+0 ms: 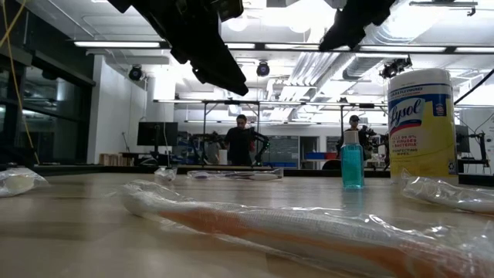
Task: Pick & Place toothbrushing station
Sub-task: Put the blue mouthwash into the mesh organizer
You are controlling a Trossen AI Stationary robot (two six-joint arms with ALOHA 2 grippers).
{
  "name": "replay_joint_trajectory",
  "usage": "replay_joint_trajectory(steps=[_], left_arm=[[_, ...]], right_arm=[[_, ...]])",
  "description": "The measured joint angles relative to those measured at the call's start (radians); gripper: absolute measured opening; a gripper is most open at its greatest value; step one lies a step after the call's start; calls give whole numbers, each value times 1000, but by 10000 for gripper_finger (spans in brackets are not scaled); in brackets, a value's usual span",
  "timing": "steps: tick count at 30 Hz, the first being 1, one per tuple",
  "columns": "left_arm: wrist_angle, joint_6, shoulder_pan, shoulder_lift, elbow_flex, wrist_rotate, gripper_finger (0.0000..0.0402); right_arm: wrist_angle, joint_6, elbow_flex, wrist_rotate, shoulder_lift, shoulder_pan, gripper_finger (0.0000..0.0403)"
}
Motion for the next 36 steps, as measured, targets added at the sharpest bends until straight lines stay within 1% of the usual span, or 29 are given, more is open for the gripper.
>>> replay_joint_trajectory(steps=[2,6,10,14,18,26,29,36], left_arm=[[0,0,0,0,0,0,187],[0,0,0,0,0,0,187],[0,0,0,0,0,0,187],[-8,3,0,0,0,0,187],[-63,59,0,-2,0,-5,187],[-146,81,10,-34,-1,-7,185],[-198,75,26,-60,-1,-28,185],[-275,62,73,-101,-1,-28,185]], right_arm=[[-42,-12,45,-2,12,-25,121],[-191,-24,89,-5,37,-95,121],[-246,-68,94,-10,68,-159,121],[-249,-113,94,-39,102,-208,121],[-260,-115,95,-64,124,-248,121],[-294,-120,95,-73,123,-284,121],[-334,-118,95,-91,123,-301,121],[-361,-120,95,-94,125,-301,121]])
